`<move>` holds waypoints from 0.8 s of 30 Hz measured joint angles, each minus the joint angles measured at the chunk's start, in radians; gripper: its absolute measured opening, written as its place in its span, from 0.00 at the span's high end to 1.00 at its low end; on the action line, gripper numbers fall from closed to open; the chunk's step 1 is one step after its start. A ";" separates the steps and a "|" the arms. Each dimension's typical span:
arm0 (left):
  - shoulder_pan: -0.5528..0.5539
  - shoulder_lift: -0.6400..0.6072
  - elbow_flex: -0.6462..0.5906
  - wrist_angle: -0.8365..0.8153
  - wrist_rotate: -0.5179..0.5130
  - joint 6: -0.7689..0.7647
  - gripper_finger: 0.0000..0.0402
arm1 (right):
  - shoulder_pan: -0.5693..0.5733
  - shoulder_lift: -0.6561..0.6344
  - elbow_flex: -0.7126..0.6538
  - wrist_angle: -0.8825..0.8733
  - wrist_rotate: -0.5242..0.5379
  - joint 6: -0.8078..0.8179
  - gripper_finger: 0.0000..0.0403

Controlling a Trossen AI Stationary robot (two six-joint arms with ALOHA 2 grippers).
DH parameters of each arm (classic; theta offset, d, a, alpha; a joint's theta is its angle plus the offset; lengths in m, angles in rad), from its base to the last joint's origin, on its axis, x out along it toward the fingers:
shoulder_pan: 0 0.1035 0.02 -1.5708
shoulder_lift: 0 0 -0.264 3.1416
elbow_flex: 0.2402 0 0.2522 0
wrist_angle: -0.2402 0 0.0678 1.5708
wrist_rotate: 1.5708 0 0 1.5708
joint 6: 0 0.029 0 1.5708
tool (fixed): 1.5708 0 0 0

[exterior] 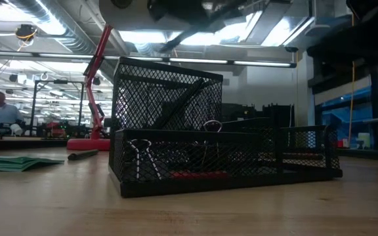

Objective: Pick and place office supplies into organizer
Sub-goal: Put the right black pen into the black desk organizer

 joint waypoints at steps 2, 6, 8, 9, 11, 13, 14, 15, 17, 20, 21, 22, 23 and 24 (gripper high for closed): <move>-0.014 0.000 0.000 0.054 -0.011 -0.036 0.92 | 0.000 0.000 0.000 0.000 0.000 0.000 0.70; -0.046 -0.001 -0.015 0.125 -0.077 -0.121 0.92 | 0.000 0.000 0.000 -0.001 0.000 0.000 0.70; -0.063 -0.002 -0.054 0.174 -0.128 -0.169 0.92 | 0.000 0.000 0.000 -0.002 0.000 0.000 0.70; -0.071 -0.002 -0.074 0.198 -0.141 -0.193 0.92 | 0.000 0.000 0.000 -0.003 0.000 0.000 0.70; -0.084 -0.002 -0.112 0.254 -0.143 -0.229 0.92 | 0.000 0.000 0.000 -0.005 0.000 0.000 0.70; -0.096 -0.002 -0.154 0.327 -0.162 -0.258 0.92 | 0.000 0.000 0.000 -0.007 0.000 0.000 0.70; -0.104 -0.002 -0.175 0.352 -0.183 -0.271 0.92 | 0.000 0.000 0.000 -0.008 0.000 0.000 0.70; -0.112 -0.001 -0.194 0.374 -0.203 -0.283 0.92 | 0.000 0.000 0.000 -0.009 0.000 0.000 0.70; -0.124 -0.001 -0.223 0.424 -0.230 -0.308 0.92 | 0.000 0.000 0.000 -0.012 0.000 0.003 0.70; -0.140 -0.001 -0.264 0.476 -0.265 -0.346 0.92 | 0.000 0.000 0.000 -0.012 0.000 0.002 0.70; -0.144 -0.001 -0.281 0.486 -0.273 -0.358 0.92 | 0.000 0.000 0.000 -0.012 0.000 0.002 0.70; -0.148 -0.001 -0.293 0.489 -0.279 -0.374 0.92 | 0.000 0.000 0.000 -0.012 0.000 0.001 0.70; -0.154 -0.001 -0.304 0.490 -0.288 -0.391 0.92 | 0.000 0.000 0.000 -0.012 0.000 0.001 0.70; -0.158 -0.001 -0.316 0.496 -0.295 -0.406 0.92 | 0.000 0.000 0.000 -0.012 0.000 0.000 0.70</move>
